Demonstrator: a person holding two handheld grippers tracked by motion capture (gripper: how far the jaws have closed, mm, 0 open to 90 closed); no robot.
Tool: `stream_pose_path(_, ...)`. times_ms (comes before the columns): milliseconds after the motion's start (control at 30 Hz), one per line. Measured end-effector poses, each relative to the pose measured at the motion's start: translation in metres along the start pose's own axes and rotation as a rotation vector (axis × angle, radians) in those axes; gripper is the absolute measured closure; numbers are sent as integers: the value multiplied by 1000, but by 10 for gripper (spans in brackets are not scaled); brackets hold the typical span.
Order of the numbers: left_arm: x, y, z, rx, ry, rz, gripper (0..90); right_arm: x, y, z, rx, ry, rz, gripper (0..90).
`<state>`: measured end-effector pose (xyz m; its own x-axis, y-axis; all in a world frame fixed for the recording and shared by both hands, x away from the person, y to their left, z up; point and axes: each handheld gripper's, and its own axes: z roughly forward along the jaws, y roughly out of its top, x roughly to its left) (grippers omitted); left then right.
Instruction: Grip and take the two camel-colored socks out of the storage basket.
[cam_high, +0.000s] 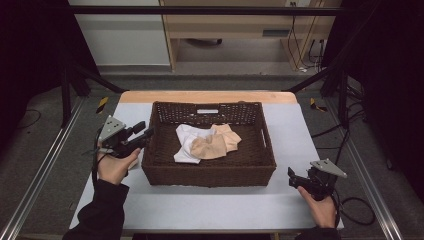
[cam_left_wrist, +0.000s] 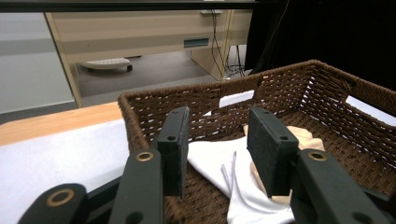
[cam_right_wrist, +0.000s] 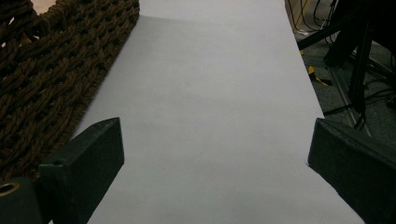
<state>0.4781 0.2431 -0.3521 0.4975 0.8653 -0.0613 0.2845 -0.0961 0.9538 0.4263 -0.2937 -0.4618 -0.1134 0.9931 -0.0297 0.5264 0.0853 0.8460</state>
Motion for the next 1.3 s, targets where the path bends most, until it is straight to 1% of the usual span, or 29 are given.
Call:
stream_pose_path(133, -7, 8, 10, 4, -1, 13, 580, 0, 0, 0, -1, 0, 0, 40)
stream_pose_path(167, -7, 8, 10, 4, -1, 13, 580, 0, 0, 0, -1, 0, 0, 40)
stream_pose_path(267, -12, 12, 17, -4, -2, 10, 582, 0, 0, 0, -3, 0, -1, 41)
stream_pose_path(300, -12, 12, 17, -4, -2, 10, 583, 0, 0, 0, -3, 0, -1, 41)
stream_pose_path(400, -17, 15, 24, -8, -5, 12, 590, 0, 0, 0, -1, 1, -1, 43)
stream_pose_path(567, -21, 16, 33, -1, -11, 16, 592, 0, 0, 1, -3, -2, -3, 43)
stream_pose_path(700, -30, 20, 44, 6, -22, 21, 594, 0, 1, 1, -2, 1, -1, 43)
stream_pose_path(733, -30, 20, 44, 6, -22, 21, 594, 0, 1, 1, -2, 1, -1, 43)
stream_pose_path(867, -41, 23, 54, 5, -36, 34, 592, 0, 1, 1, -3, 3, 1, 43)
stream_pose_path(1100, -50, 20, 69, 18, -49, 37, 586, 0, 1, 1, -2, 4, 1, 43)
stream_pose_path(1300, -57, 16, 85, 40, -58, 35, 570, 0, 1, 2, -1, 8, -1, 44)
